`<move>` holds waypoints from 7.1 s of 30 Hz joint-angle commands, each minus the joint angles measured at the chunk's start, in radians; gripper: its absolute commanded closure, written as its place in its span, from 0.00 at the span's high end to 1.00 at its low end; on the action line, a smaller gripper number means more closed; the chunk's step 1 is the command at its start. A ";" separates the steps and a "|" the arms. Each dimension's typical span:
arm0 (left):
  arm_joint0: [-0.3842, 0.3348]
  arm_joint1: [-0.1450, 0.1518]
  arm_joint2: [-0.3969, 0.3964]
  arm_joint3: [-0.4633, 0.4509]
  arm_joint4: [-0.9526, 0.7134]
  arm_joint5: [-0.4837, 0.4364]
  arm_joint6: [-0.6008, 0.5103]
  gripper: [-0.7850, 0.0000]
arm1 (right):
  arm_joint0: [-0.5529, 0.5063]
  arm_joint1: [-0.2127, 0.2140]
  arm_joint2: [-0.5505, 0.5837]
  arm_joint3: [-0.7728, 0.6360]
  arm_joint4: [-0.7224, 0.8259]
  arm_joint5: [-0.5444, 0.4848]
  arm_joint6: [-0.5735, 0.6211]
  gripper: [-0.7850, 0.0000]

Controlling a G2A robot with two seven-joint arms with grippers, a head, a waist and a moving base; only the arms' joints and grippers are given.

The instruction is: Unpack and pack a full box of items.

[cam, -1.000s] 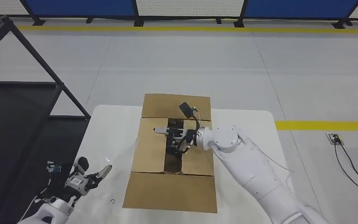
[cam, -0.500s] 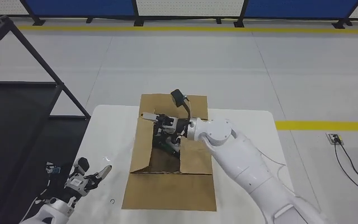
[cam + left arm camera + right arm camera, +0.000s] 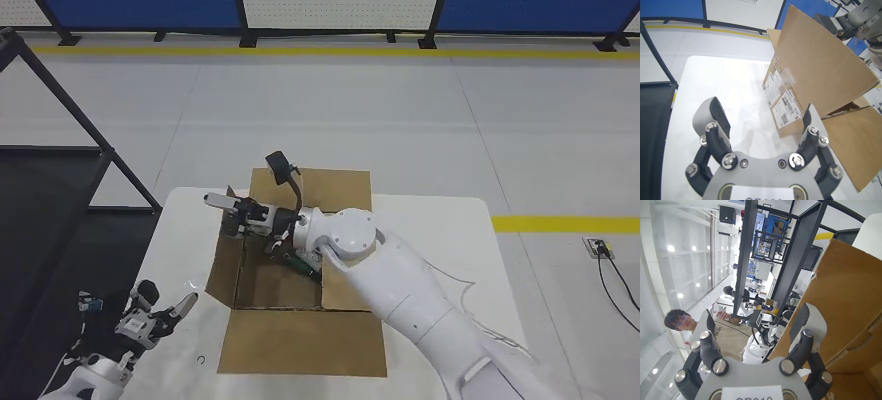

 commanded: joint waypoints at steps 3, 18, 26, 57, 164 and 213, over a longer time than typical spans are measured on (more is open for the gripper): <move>0.026 -0.002 -0.038 -0.002 -0.077 -0.018 0.035 1.00 | 0.027 -0.049 -0.037 0.065 0.005 -0.021 -0.024 1.00; -0.003 -0.002 -0.017 -0.071 -0.059 0.010 0.001 1.00 | 0.085 -0.192 -0.077 0.297 0.057 -0.071 0.007 1.00; -0.040 -0.003 0.020 -0.052 -0.049 0.044 -0.023 1.00 | 0.100 -0.230 -0.062 0.367 0.062 -0.101 0.040 1.00; -0.036 -0.011 0.051 -0.006 0.018 0.118 -0.025 1.00 | 0.122 -0.251 0.044 0.431 0.027 -0.268 0.110 1.00; -0.375 -0.015 0.415 -0.118 -0.150 0.203 -0.413 1.00 | -0.709 0.263 0.848 -0.766 -0.178 -0.164 0.422 1.00; -0.864 -0.114 0.776 0.412 -0.731 0.448 -0.607 1.00 | -0.940 0.441 0.862 -0.927 -0.010 -0.326 0.492 1.00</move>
